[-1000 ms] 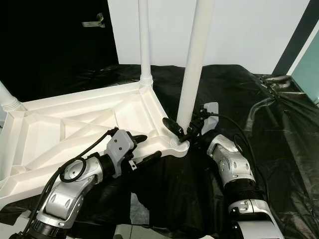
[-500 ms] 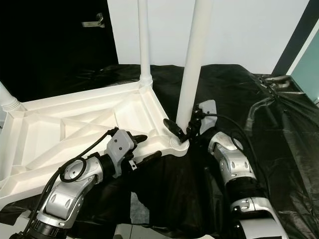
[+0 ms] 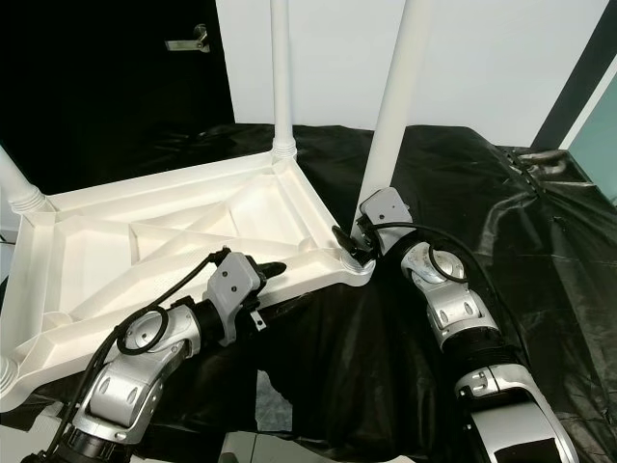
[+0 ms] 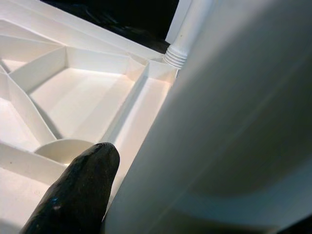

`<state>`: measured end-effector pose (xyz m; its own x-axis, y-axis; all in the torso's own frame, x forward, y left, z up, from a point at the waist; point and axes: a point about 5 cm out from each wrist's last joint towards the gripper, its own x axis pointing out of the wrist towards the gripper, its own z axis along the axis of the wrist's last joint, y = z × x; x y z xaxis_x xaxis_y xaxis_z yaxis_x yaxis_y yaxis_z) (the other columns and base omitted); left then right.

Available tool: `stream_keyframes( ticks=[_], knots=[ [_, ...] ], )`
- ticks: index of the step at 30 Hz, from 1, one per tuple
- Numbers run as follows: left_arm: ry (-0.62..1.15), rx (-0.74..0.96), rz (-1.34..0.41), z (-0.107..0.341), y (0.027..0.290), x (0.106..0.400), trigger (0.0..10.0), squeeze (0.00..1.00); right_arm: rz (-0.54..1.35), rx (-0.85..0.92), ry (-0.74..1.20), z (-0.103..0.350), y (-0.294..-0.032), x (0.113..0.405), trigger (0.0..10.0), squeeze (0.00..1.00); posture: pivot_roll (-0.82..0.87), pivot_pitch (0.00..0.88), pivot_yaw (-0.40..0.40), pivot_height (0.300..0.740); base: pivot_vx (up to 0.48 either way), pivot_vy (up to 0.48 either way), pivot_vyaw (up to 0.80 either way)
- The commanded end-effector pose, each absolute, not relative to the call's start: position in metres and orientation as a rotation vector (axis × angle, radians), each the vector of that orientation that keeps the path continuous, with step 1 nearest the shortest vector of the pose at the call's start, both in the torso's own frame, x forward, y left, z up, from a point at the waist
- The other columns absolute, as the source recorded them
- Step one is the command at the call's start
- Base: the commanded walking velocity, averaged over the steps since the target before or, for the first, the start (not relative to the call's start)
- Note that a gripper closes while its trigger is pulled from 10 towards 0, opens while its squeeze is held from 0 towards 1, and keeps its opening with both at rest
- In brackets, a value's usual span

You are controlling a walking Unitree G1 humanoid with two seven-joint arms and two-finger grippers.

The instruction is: Building children table

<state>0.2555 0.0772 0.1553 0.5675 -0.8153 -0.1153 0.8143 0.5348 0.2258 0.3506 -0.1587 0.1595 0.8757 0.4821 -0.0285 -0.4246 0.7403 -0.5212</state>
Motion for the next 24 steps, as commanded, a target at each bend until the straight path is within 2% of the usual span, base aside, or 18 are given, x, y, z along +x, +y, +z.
stream_keyframes(
  ticks=[1, 18, 19, 20, 23, 24],
  knots=[
    [-0.008, 0.273, -0.907, 0.154, 0.078, 0.256, 10.0, 0.0, 0.484, -0.568, -0.049, 0.147, -0.167, 0.35, 10.0, 0.0, 0.07, 0.0, -0.042, 0.74, 0.0, 0.0, 0.0],
    [-0.006, 0.272, -0.907, 0.154, 0.078, 0.256, 10.0, 0.0, 0.475, -0.545, -0.062, 0.145, -0.167, 0.35, 10.0, 0.0, 0.07, 0.0, -0.039, 0.74, 0.0, 0.0, 0.0],
    [-0.006, 0.273, -0.907, 0.154, 0.078, 0.256, 10.0, 0.0, 0.473, -0.486, -0.058, 0.146, -0.167, 0.351, 10.0, 0.0, 0.07, 0.0, -0.036, 0.74, 0.0, 0.0, 0.0],
    [-0.005, 0.274, -0.907, 0.154, 0.079, 0.256, 10.0, 0.0, 0.471, -0.34, -0.059, 0.149, -0.166, 0.352, 10.0, 0.0, 0.07, 0.0, -0.032, 0.74, 0.0, 0.0, 0.0],
    [-0.005, 0.277, -0.909, 0.154, 0.08, 0.256, 10.0, 0.0, 0.464, -0.173, -0.066, 0.154, -0.166, 0.353, 10.0, 0.0, 0.07, 0.0, -0.026, 0.74, 0.0, 0.0, 0.0],
    [-0.004, 0.279, -0.911, 0.155, 0.081, 0.257, 10.0, 0.0, 0.455, -0.053, -0.064, 0.157, -0.167, 0.353, 10.0, 0.0, 0.07, 0.0, -0.02, 0.74, 0.0, 0.0, 0.0]
  ],
)
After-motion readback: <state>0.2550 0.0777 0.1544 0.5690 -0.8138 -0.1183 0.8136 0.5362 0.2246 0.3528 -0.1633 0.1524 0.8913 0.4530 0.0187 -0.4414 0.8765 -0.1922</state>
